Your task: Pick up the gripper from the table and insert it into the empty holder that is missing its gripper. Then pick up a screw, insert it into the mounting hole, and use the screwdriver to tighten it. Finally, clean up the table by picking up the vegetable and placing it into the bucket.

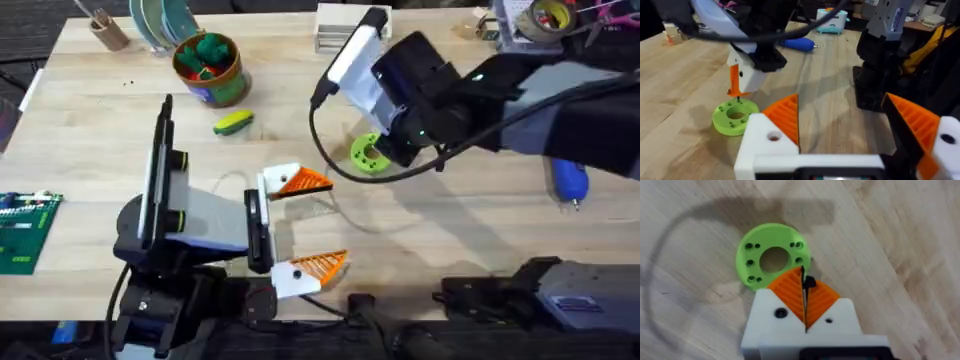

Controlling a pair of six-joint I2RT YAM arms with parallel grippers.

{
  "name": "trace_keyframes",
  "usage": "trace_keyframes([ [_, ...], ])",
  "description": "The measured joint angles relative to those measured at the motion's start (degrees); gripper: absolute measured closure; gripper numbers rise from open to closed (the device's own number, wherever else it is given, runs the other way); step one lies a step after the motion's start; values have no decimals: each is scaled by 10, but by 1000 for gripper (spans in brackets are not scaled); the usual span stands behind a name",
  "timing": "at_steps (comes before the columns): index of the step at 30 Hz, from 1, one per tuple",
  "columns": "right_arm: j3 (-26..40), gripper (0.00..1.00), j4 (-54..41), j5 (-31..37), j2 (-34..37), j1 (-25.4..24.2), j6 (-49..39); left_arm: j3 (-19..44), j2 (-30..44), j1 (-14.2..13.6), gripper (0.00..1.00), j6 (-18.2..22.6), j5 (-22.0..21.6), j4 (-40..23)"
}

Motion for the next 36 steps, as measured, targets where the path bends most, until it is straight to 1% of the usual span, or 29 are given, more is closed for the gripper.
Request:
trace_keyframes([
  [6, 36, 994, -51, -22, -12, -14, 25, 0, 0, 0, 7, 0, 0, 0],
  [11, 107, 994, -128, -36, -12, -19, 46, 0, 0, 0, 7, 0, 0, 0],
  [18, 231, 994, -200, -106, -12, -22, 58, 0, 0, 0, 8, 0, 0, 0],
  [24, 295, 994, -253, -169, -12, -20, 67, 0, 0, 0, 8, 0, 0, 0],
  [29, 373, 994, -317, -191, -10, 4, 73, 0, 0, 0, 9, 0, 0, 0],
  [33, 436, 994, -351, -190, 7, 43, 75, 0, 0, 0, 9, 0, 0, 0],
  [36, 458, 994, -368, -180, 26, 81, 74, 0, 0, 0, 8, 0, 0, 0],
])
